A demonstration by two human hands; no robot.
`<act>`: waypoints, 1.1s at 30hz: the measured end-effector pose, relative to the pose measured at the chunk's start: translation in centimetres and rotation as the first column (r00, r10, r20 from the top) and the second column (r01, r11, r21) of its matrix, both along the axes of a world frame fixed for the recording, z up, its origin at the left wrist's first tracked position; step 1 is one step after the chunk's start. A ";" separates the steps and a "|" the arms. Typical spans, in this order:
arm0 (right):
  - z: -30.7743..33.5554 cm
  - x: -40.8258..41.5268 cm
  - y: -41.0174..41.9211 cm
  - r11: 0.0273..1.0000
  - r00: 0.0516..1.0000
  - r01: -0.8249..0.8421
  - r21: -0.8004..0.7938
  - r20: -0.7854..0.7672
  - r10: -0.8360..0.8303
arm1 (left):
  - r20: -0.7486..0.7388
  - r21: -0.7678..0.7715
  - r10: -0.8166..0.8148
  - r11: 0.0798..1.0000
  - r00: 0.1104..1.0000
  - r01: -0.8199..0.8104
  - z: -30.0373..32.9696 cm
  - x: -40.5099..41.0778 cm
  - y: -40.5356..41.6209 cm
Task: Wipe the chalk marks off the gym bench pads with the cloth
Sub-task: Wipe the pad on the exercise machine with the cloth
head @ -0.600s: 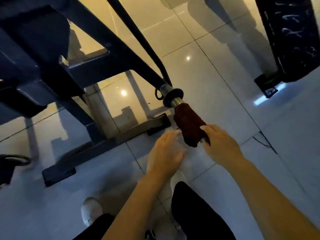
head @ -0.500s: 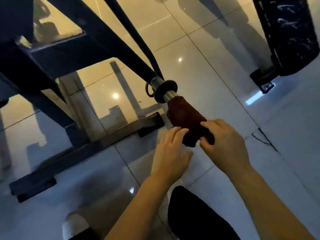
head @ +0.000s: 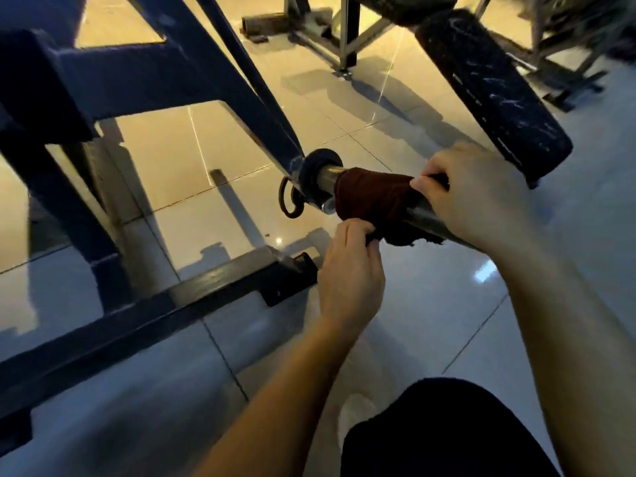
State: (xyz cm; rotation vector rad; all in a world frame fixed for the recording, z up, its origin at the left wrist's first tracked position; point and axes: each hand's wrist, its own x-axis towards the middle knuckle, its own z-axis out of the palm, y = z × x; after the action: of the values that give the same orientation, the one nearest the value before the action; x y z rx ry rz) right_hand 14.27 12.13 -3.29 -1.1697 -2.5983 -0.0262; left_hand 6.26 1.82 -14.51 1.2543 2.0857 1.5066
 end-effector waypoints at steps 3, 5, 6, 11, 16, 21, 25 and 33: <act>1.1 -0.5 -1.5 0.998 0.995 -0.065 0.005 0.076 0.064 | 0.085 -0.070 0.026 0.997 0.996 -0.020 3.3 -1.6 -3.4; 1.7 -0.3 -3.3 0.990 0.990 -0.132 -0.053 0.041 0.135 | 0.136 -0.049 0.028 0.999 0.990 -0.021 5.3 -2.8 -6.1; 1.9 -0.3 -4.5 0.976 0.981 -0.192 -0.104 -0.028 0.190 | 0.143 -0.024 0.038 0.999 0.989 -0.035 6.2 -3.6 -7.5; 3.7 -3.0 -12.1 0.883 0.901 -0.400 -0.248 -0.281 0.329 | 0.085 -0.037 0.120 0.992 0.989 -0.117 9.5 -8.5 -15.0; 4.9 -6.7 -18.3 0.756 0.853 -0.507 -0.414 -0.364 0.373 | -0.126 -0.059 0.237 0.967 0.963 -0.246 12.6 -12.5 -24.5; 7.7 -9.5 -25.1 0.639 0.764 -0.645 -0.419 -0.347 0.544 | -0.129 -0.026 0.330 0.942 0.935 -0.336 14.7 -14.8 -34.1; 9.9 -10.4 -29.6 0.606 0.713 -0.699 -0.381 -0.304 0.631 | 0.011 0.059 0.341 0.938 0.940 -0.341 16.1 -15.1 -40.0; 11.8 -10.0 -33.5 0.590 0.693 -0.720 -0.366 -0.334 0.638 | 0.148 0.222 0.398 0.879 0.906 -0.422 17.7 -14.3 -45.5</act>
State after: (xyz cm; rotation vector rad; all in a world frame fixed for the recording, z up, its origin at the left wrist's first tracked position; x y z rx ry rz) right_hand 4.26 -21.33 8.51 -0.1515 -2.7809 0.8825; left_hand -8.03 -43.66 3.24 0.8116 2.2482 2.0226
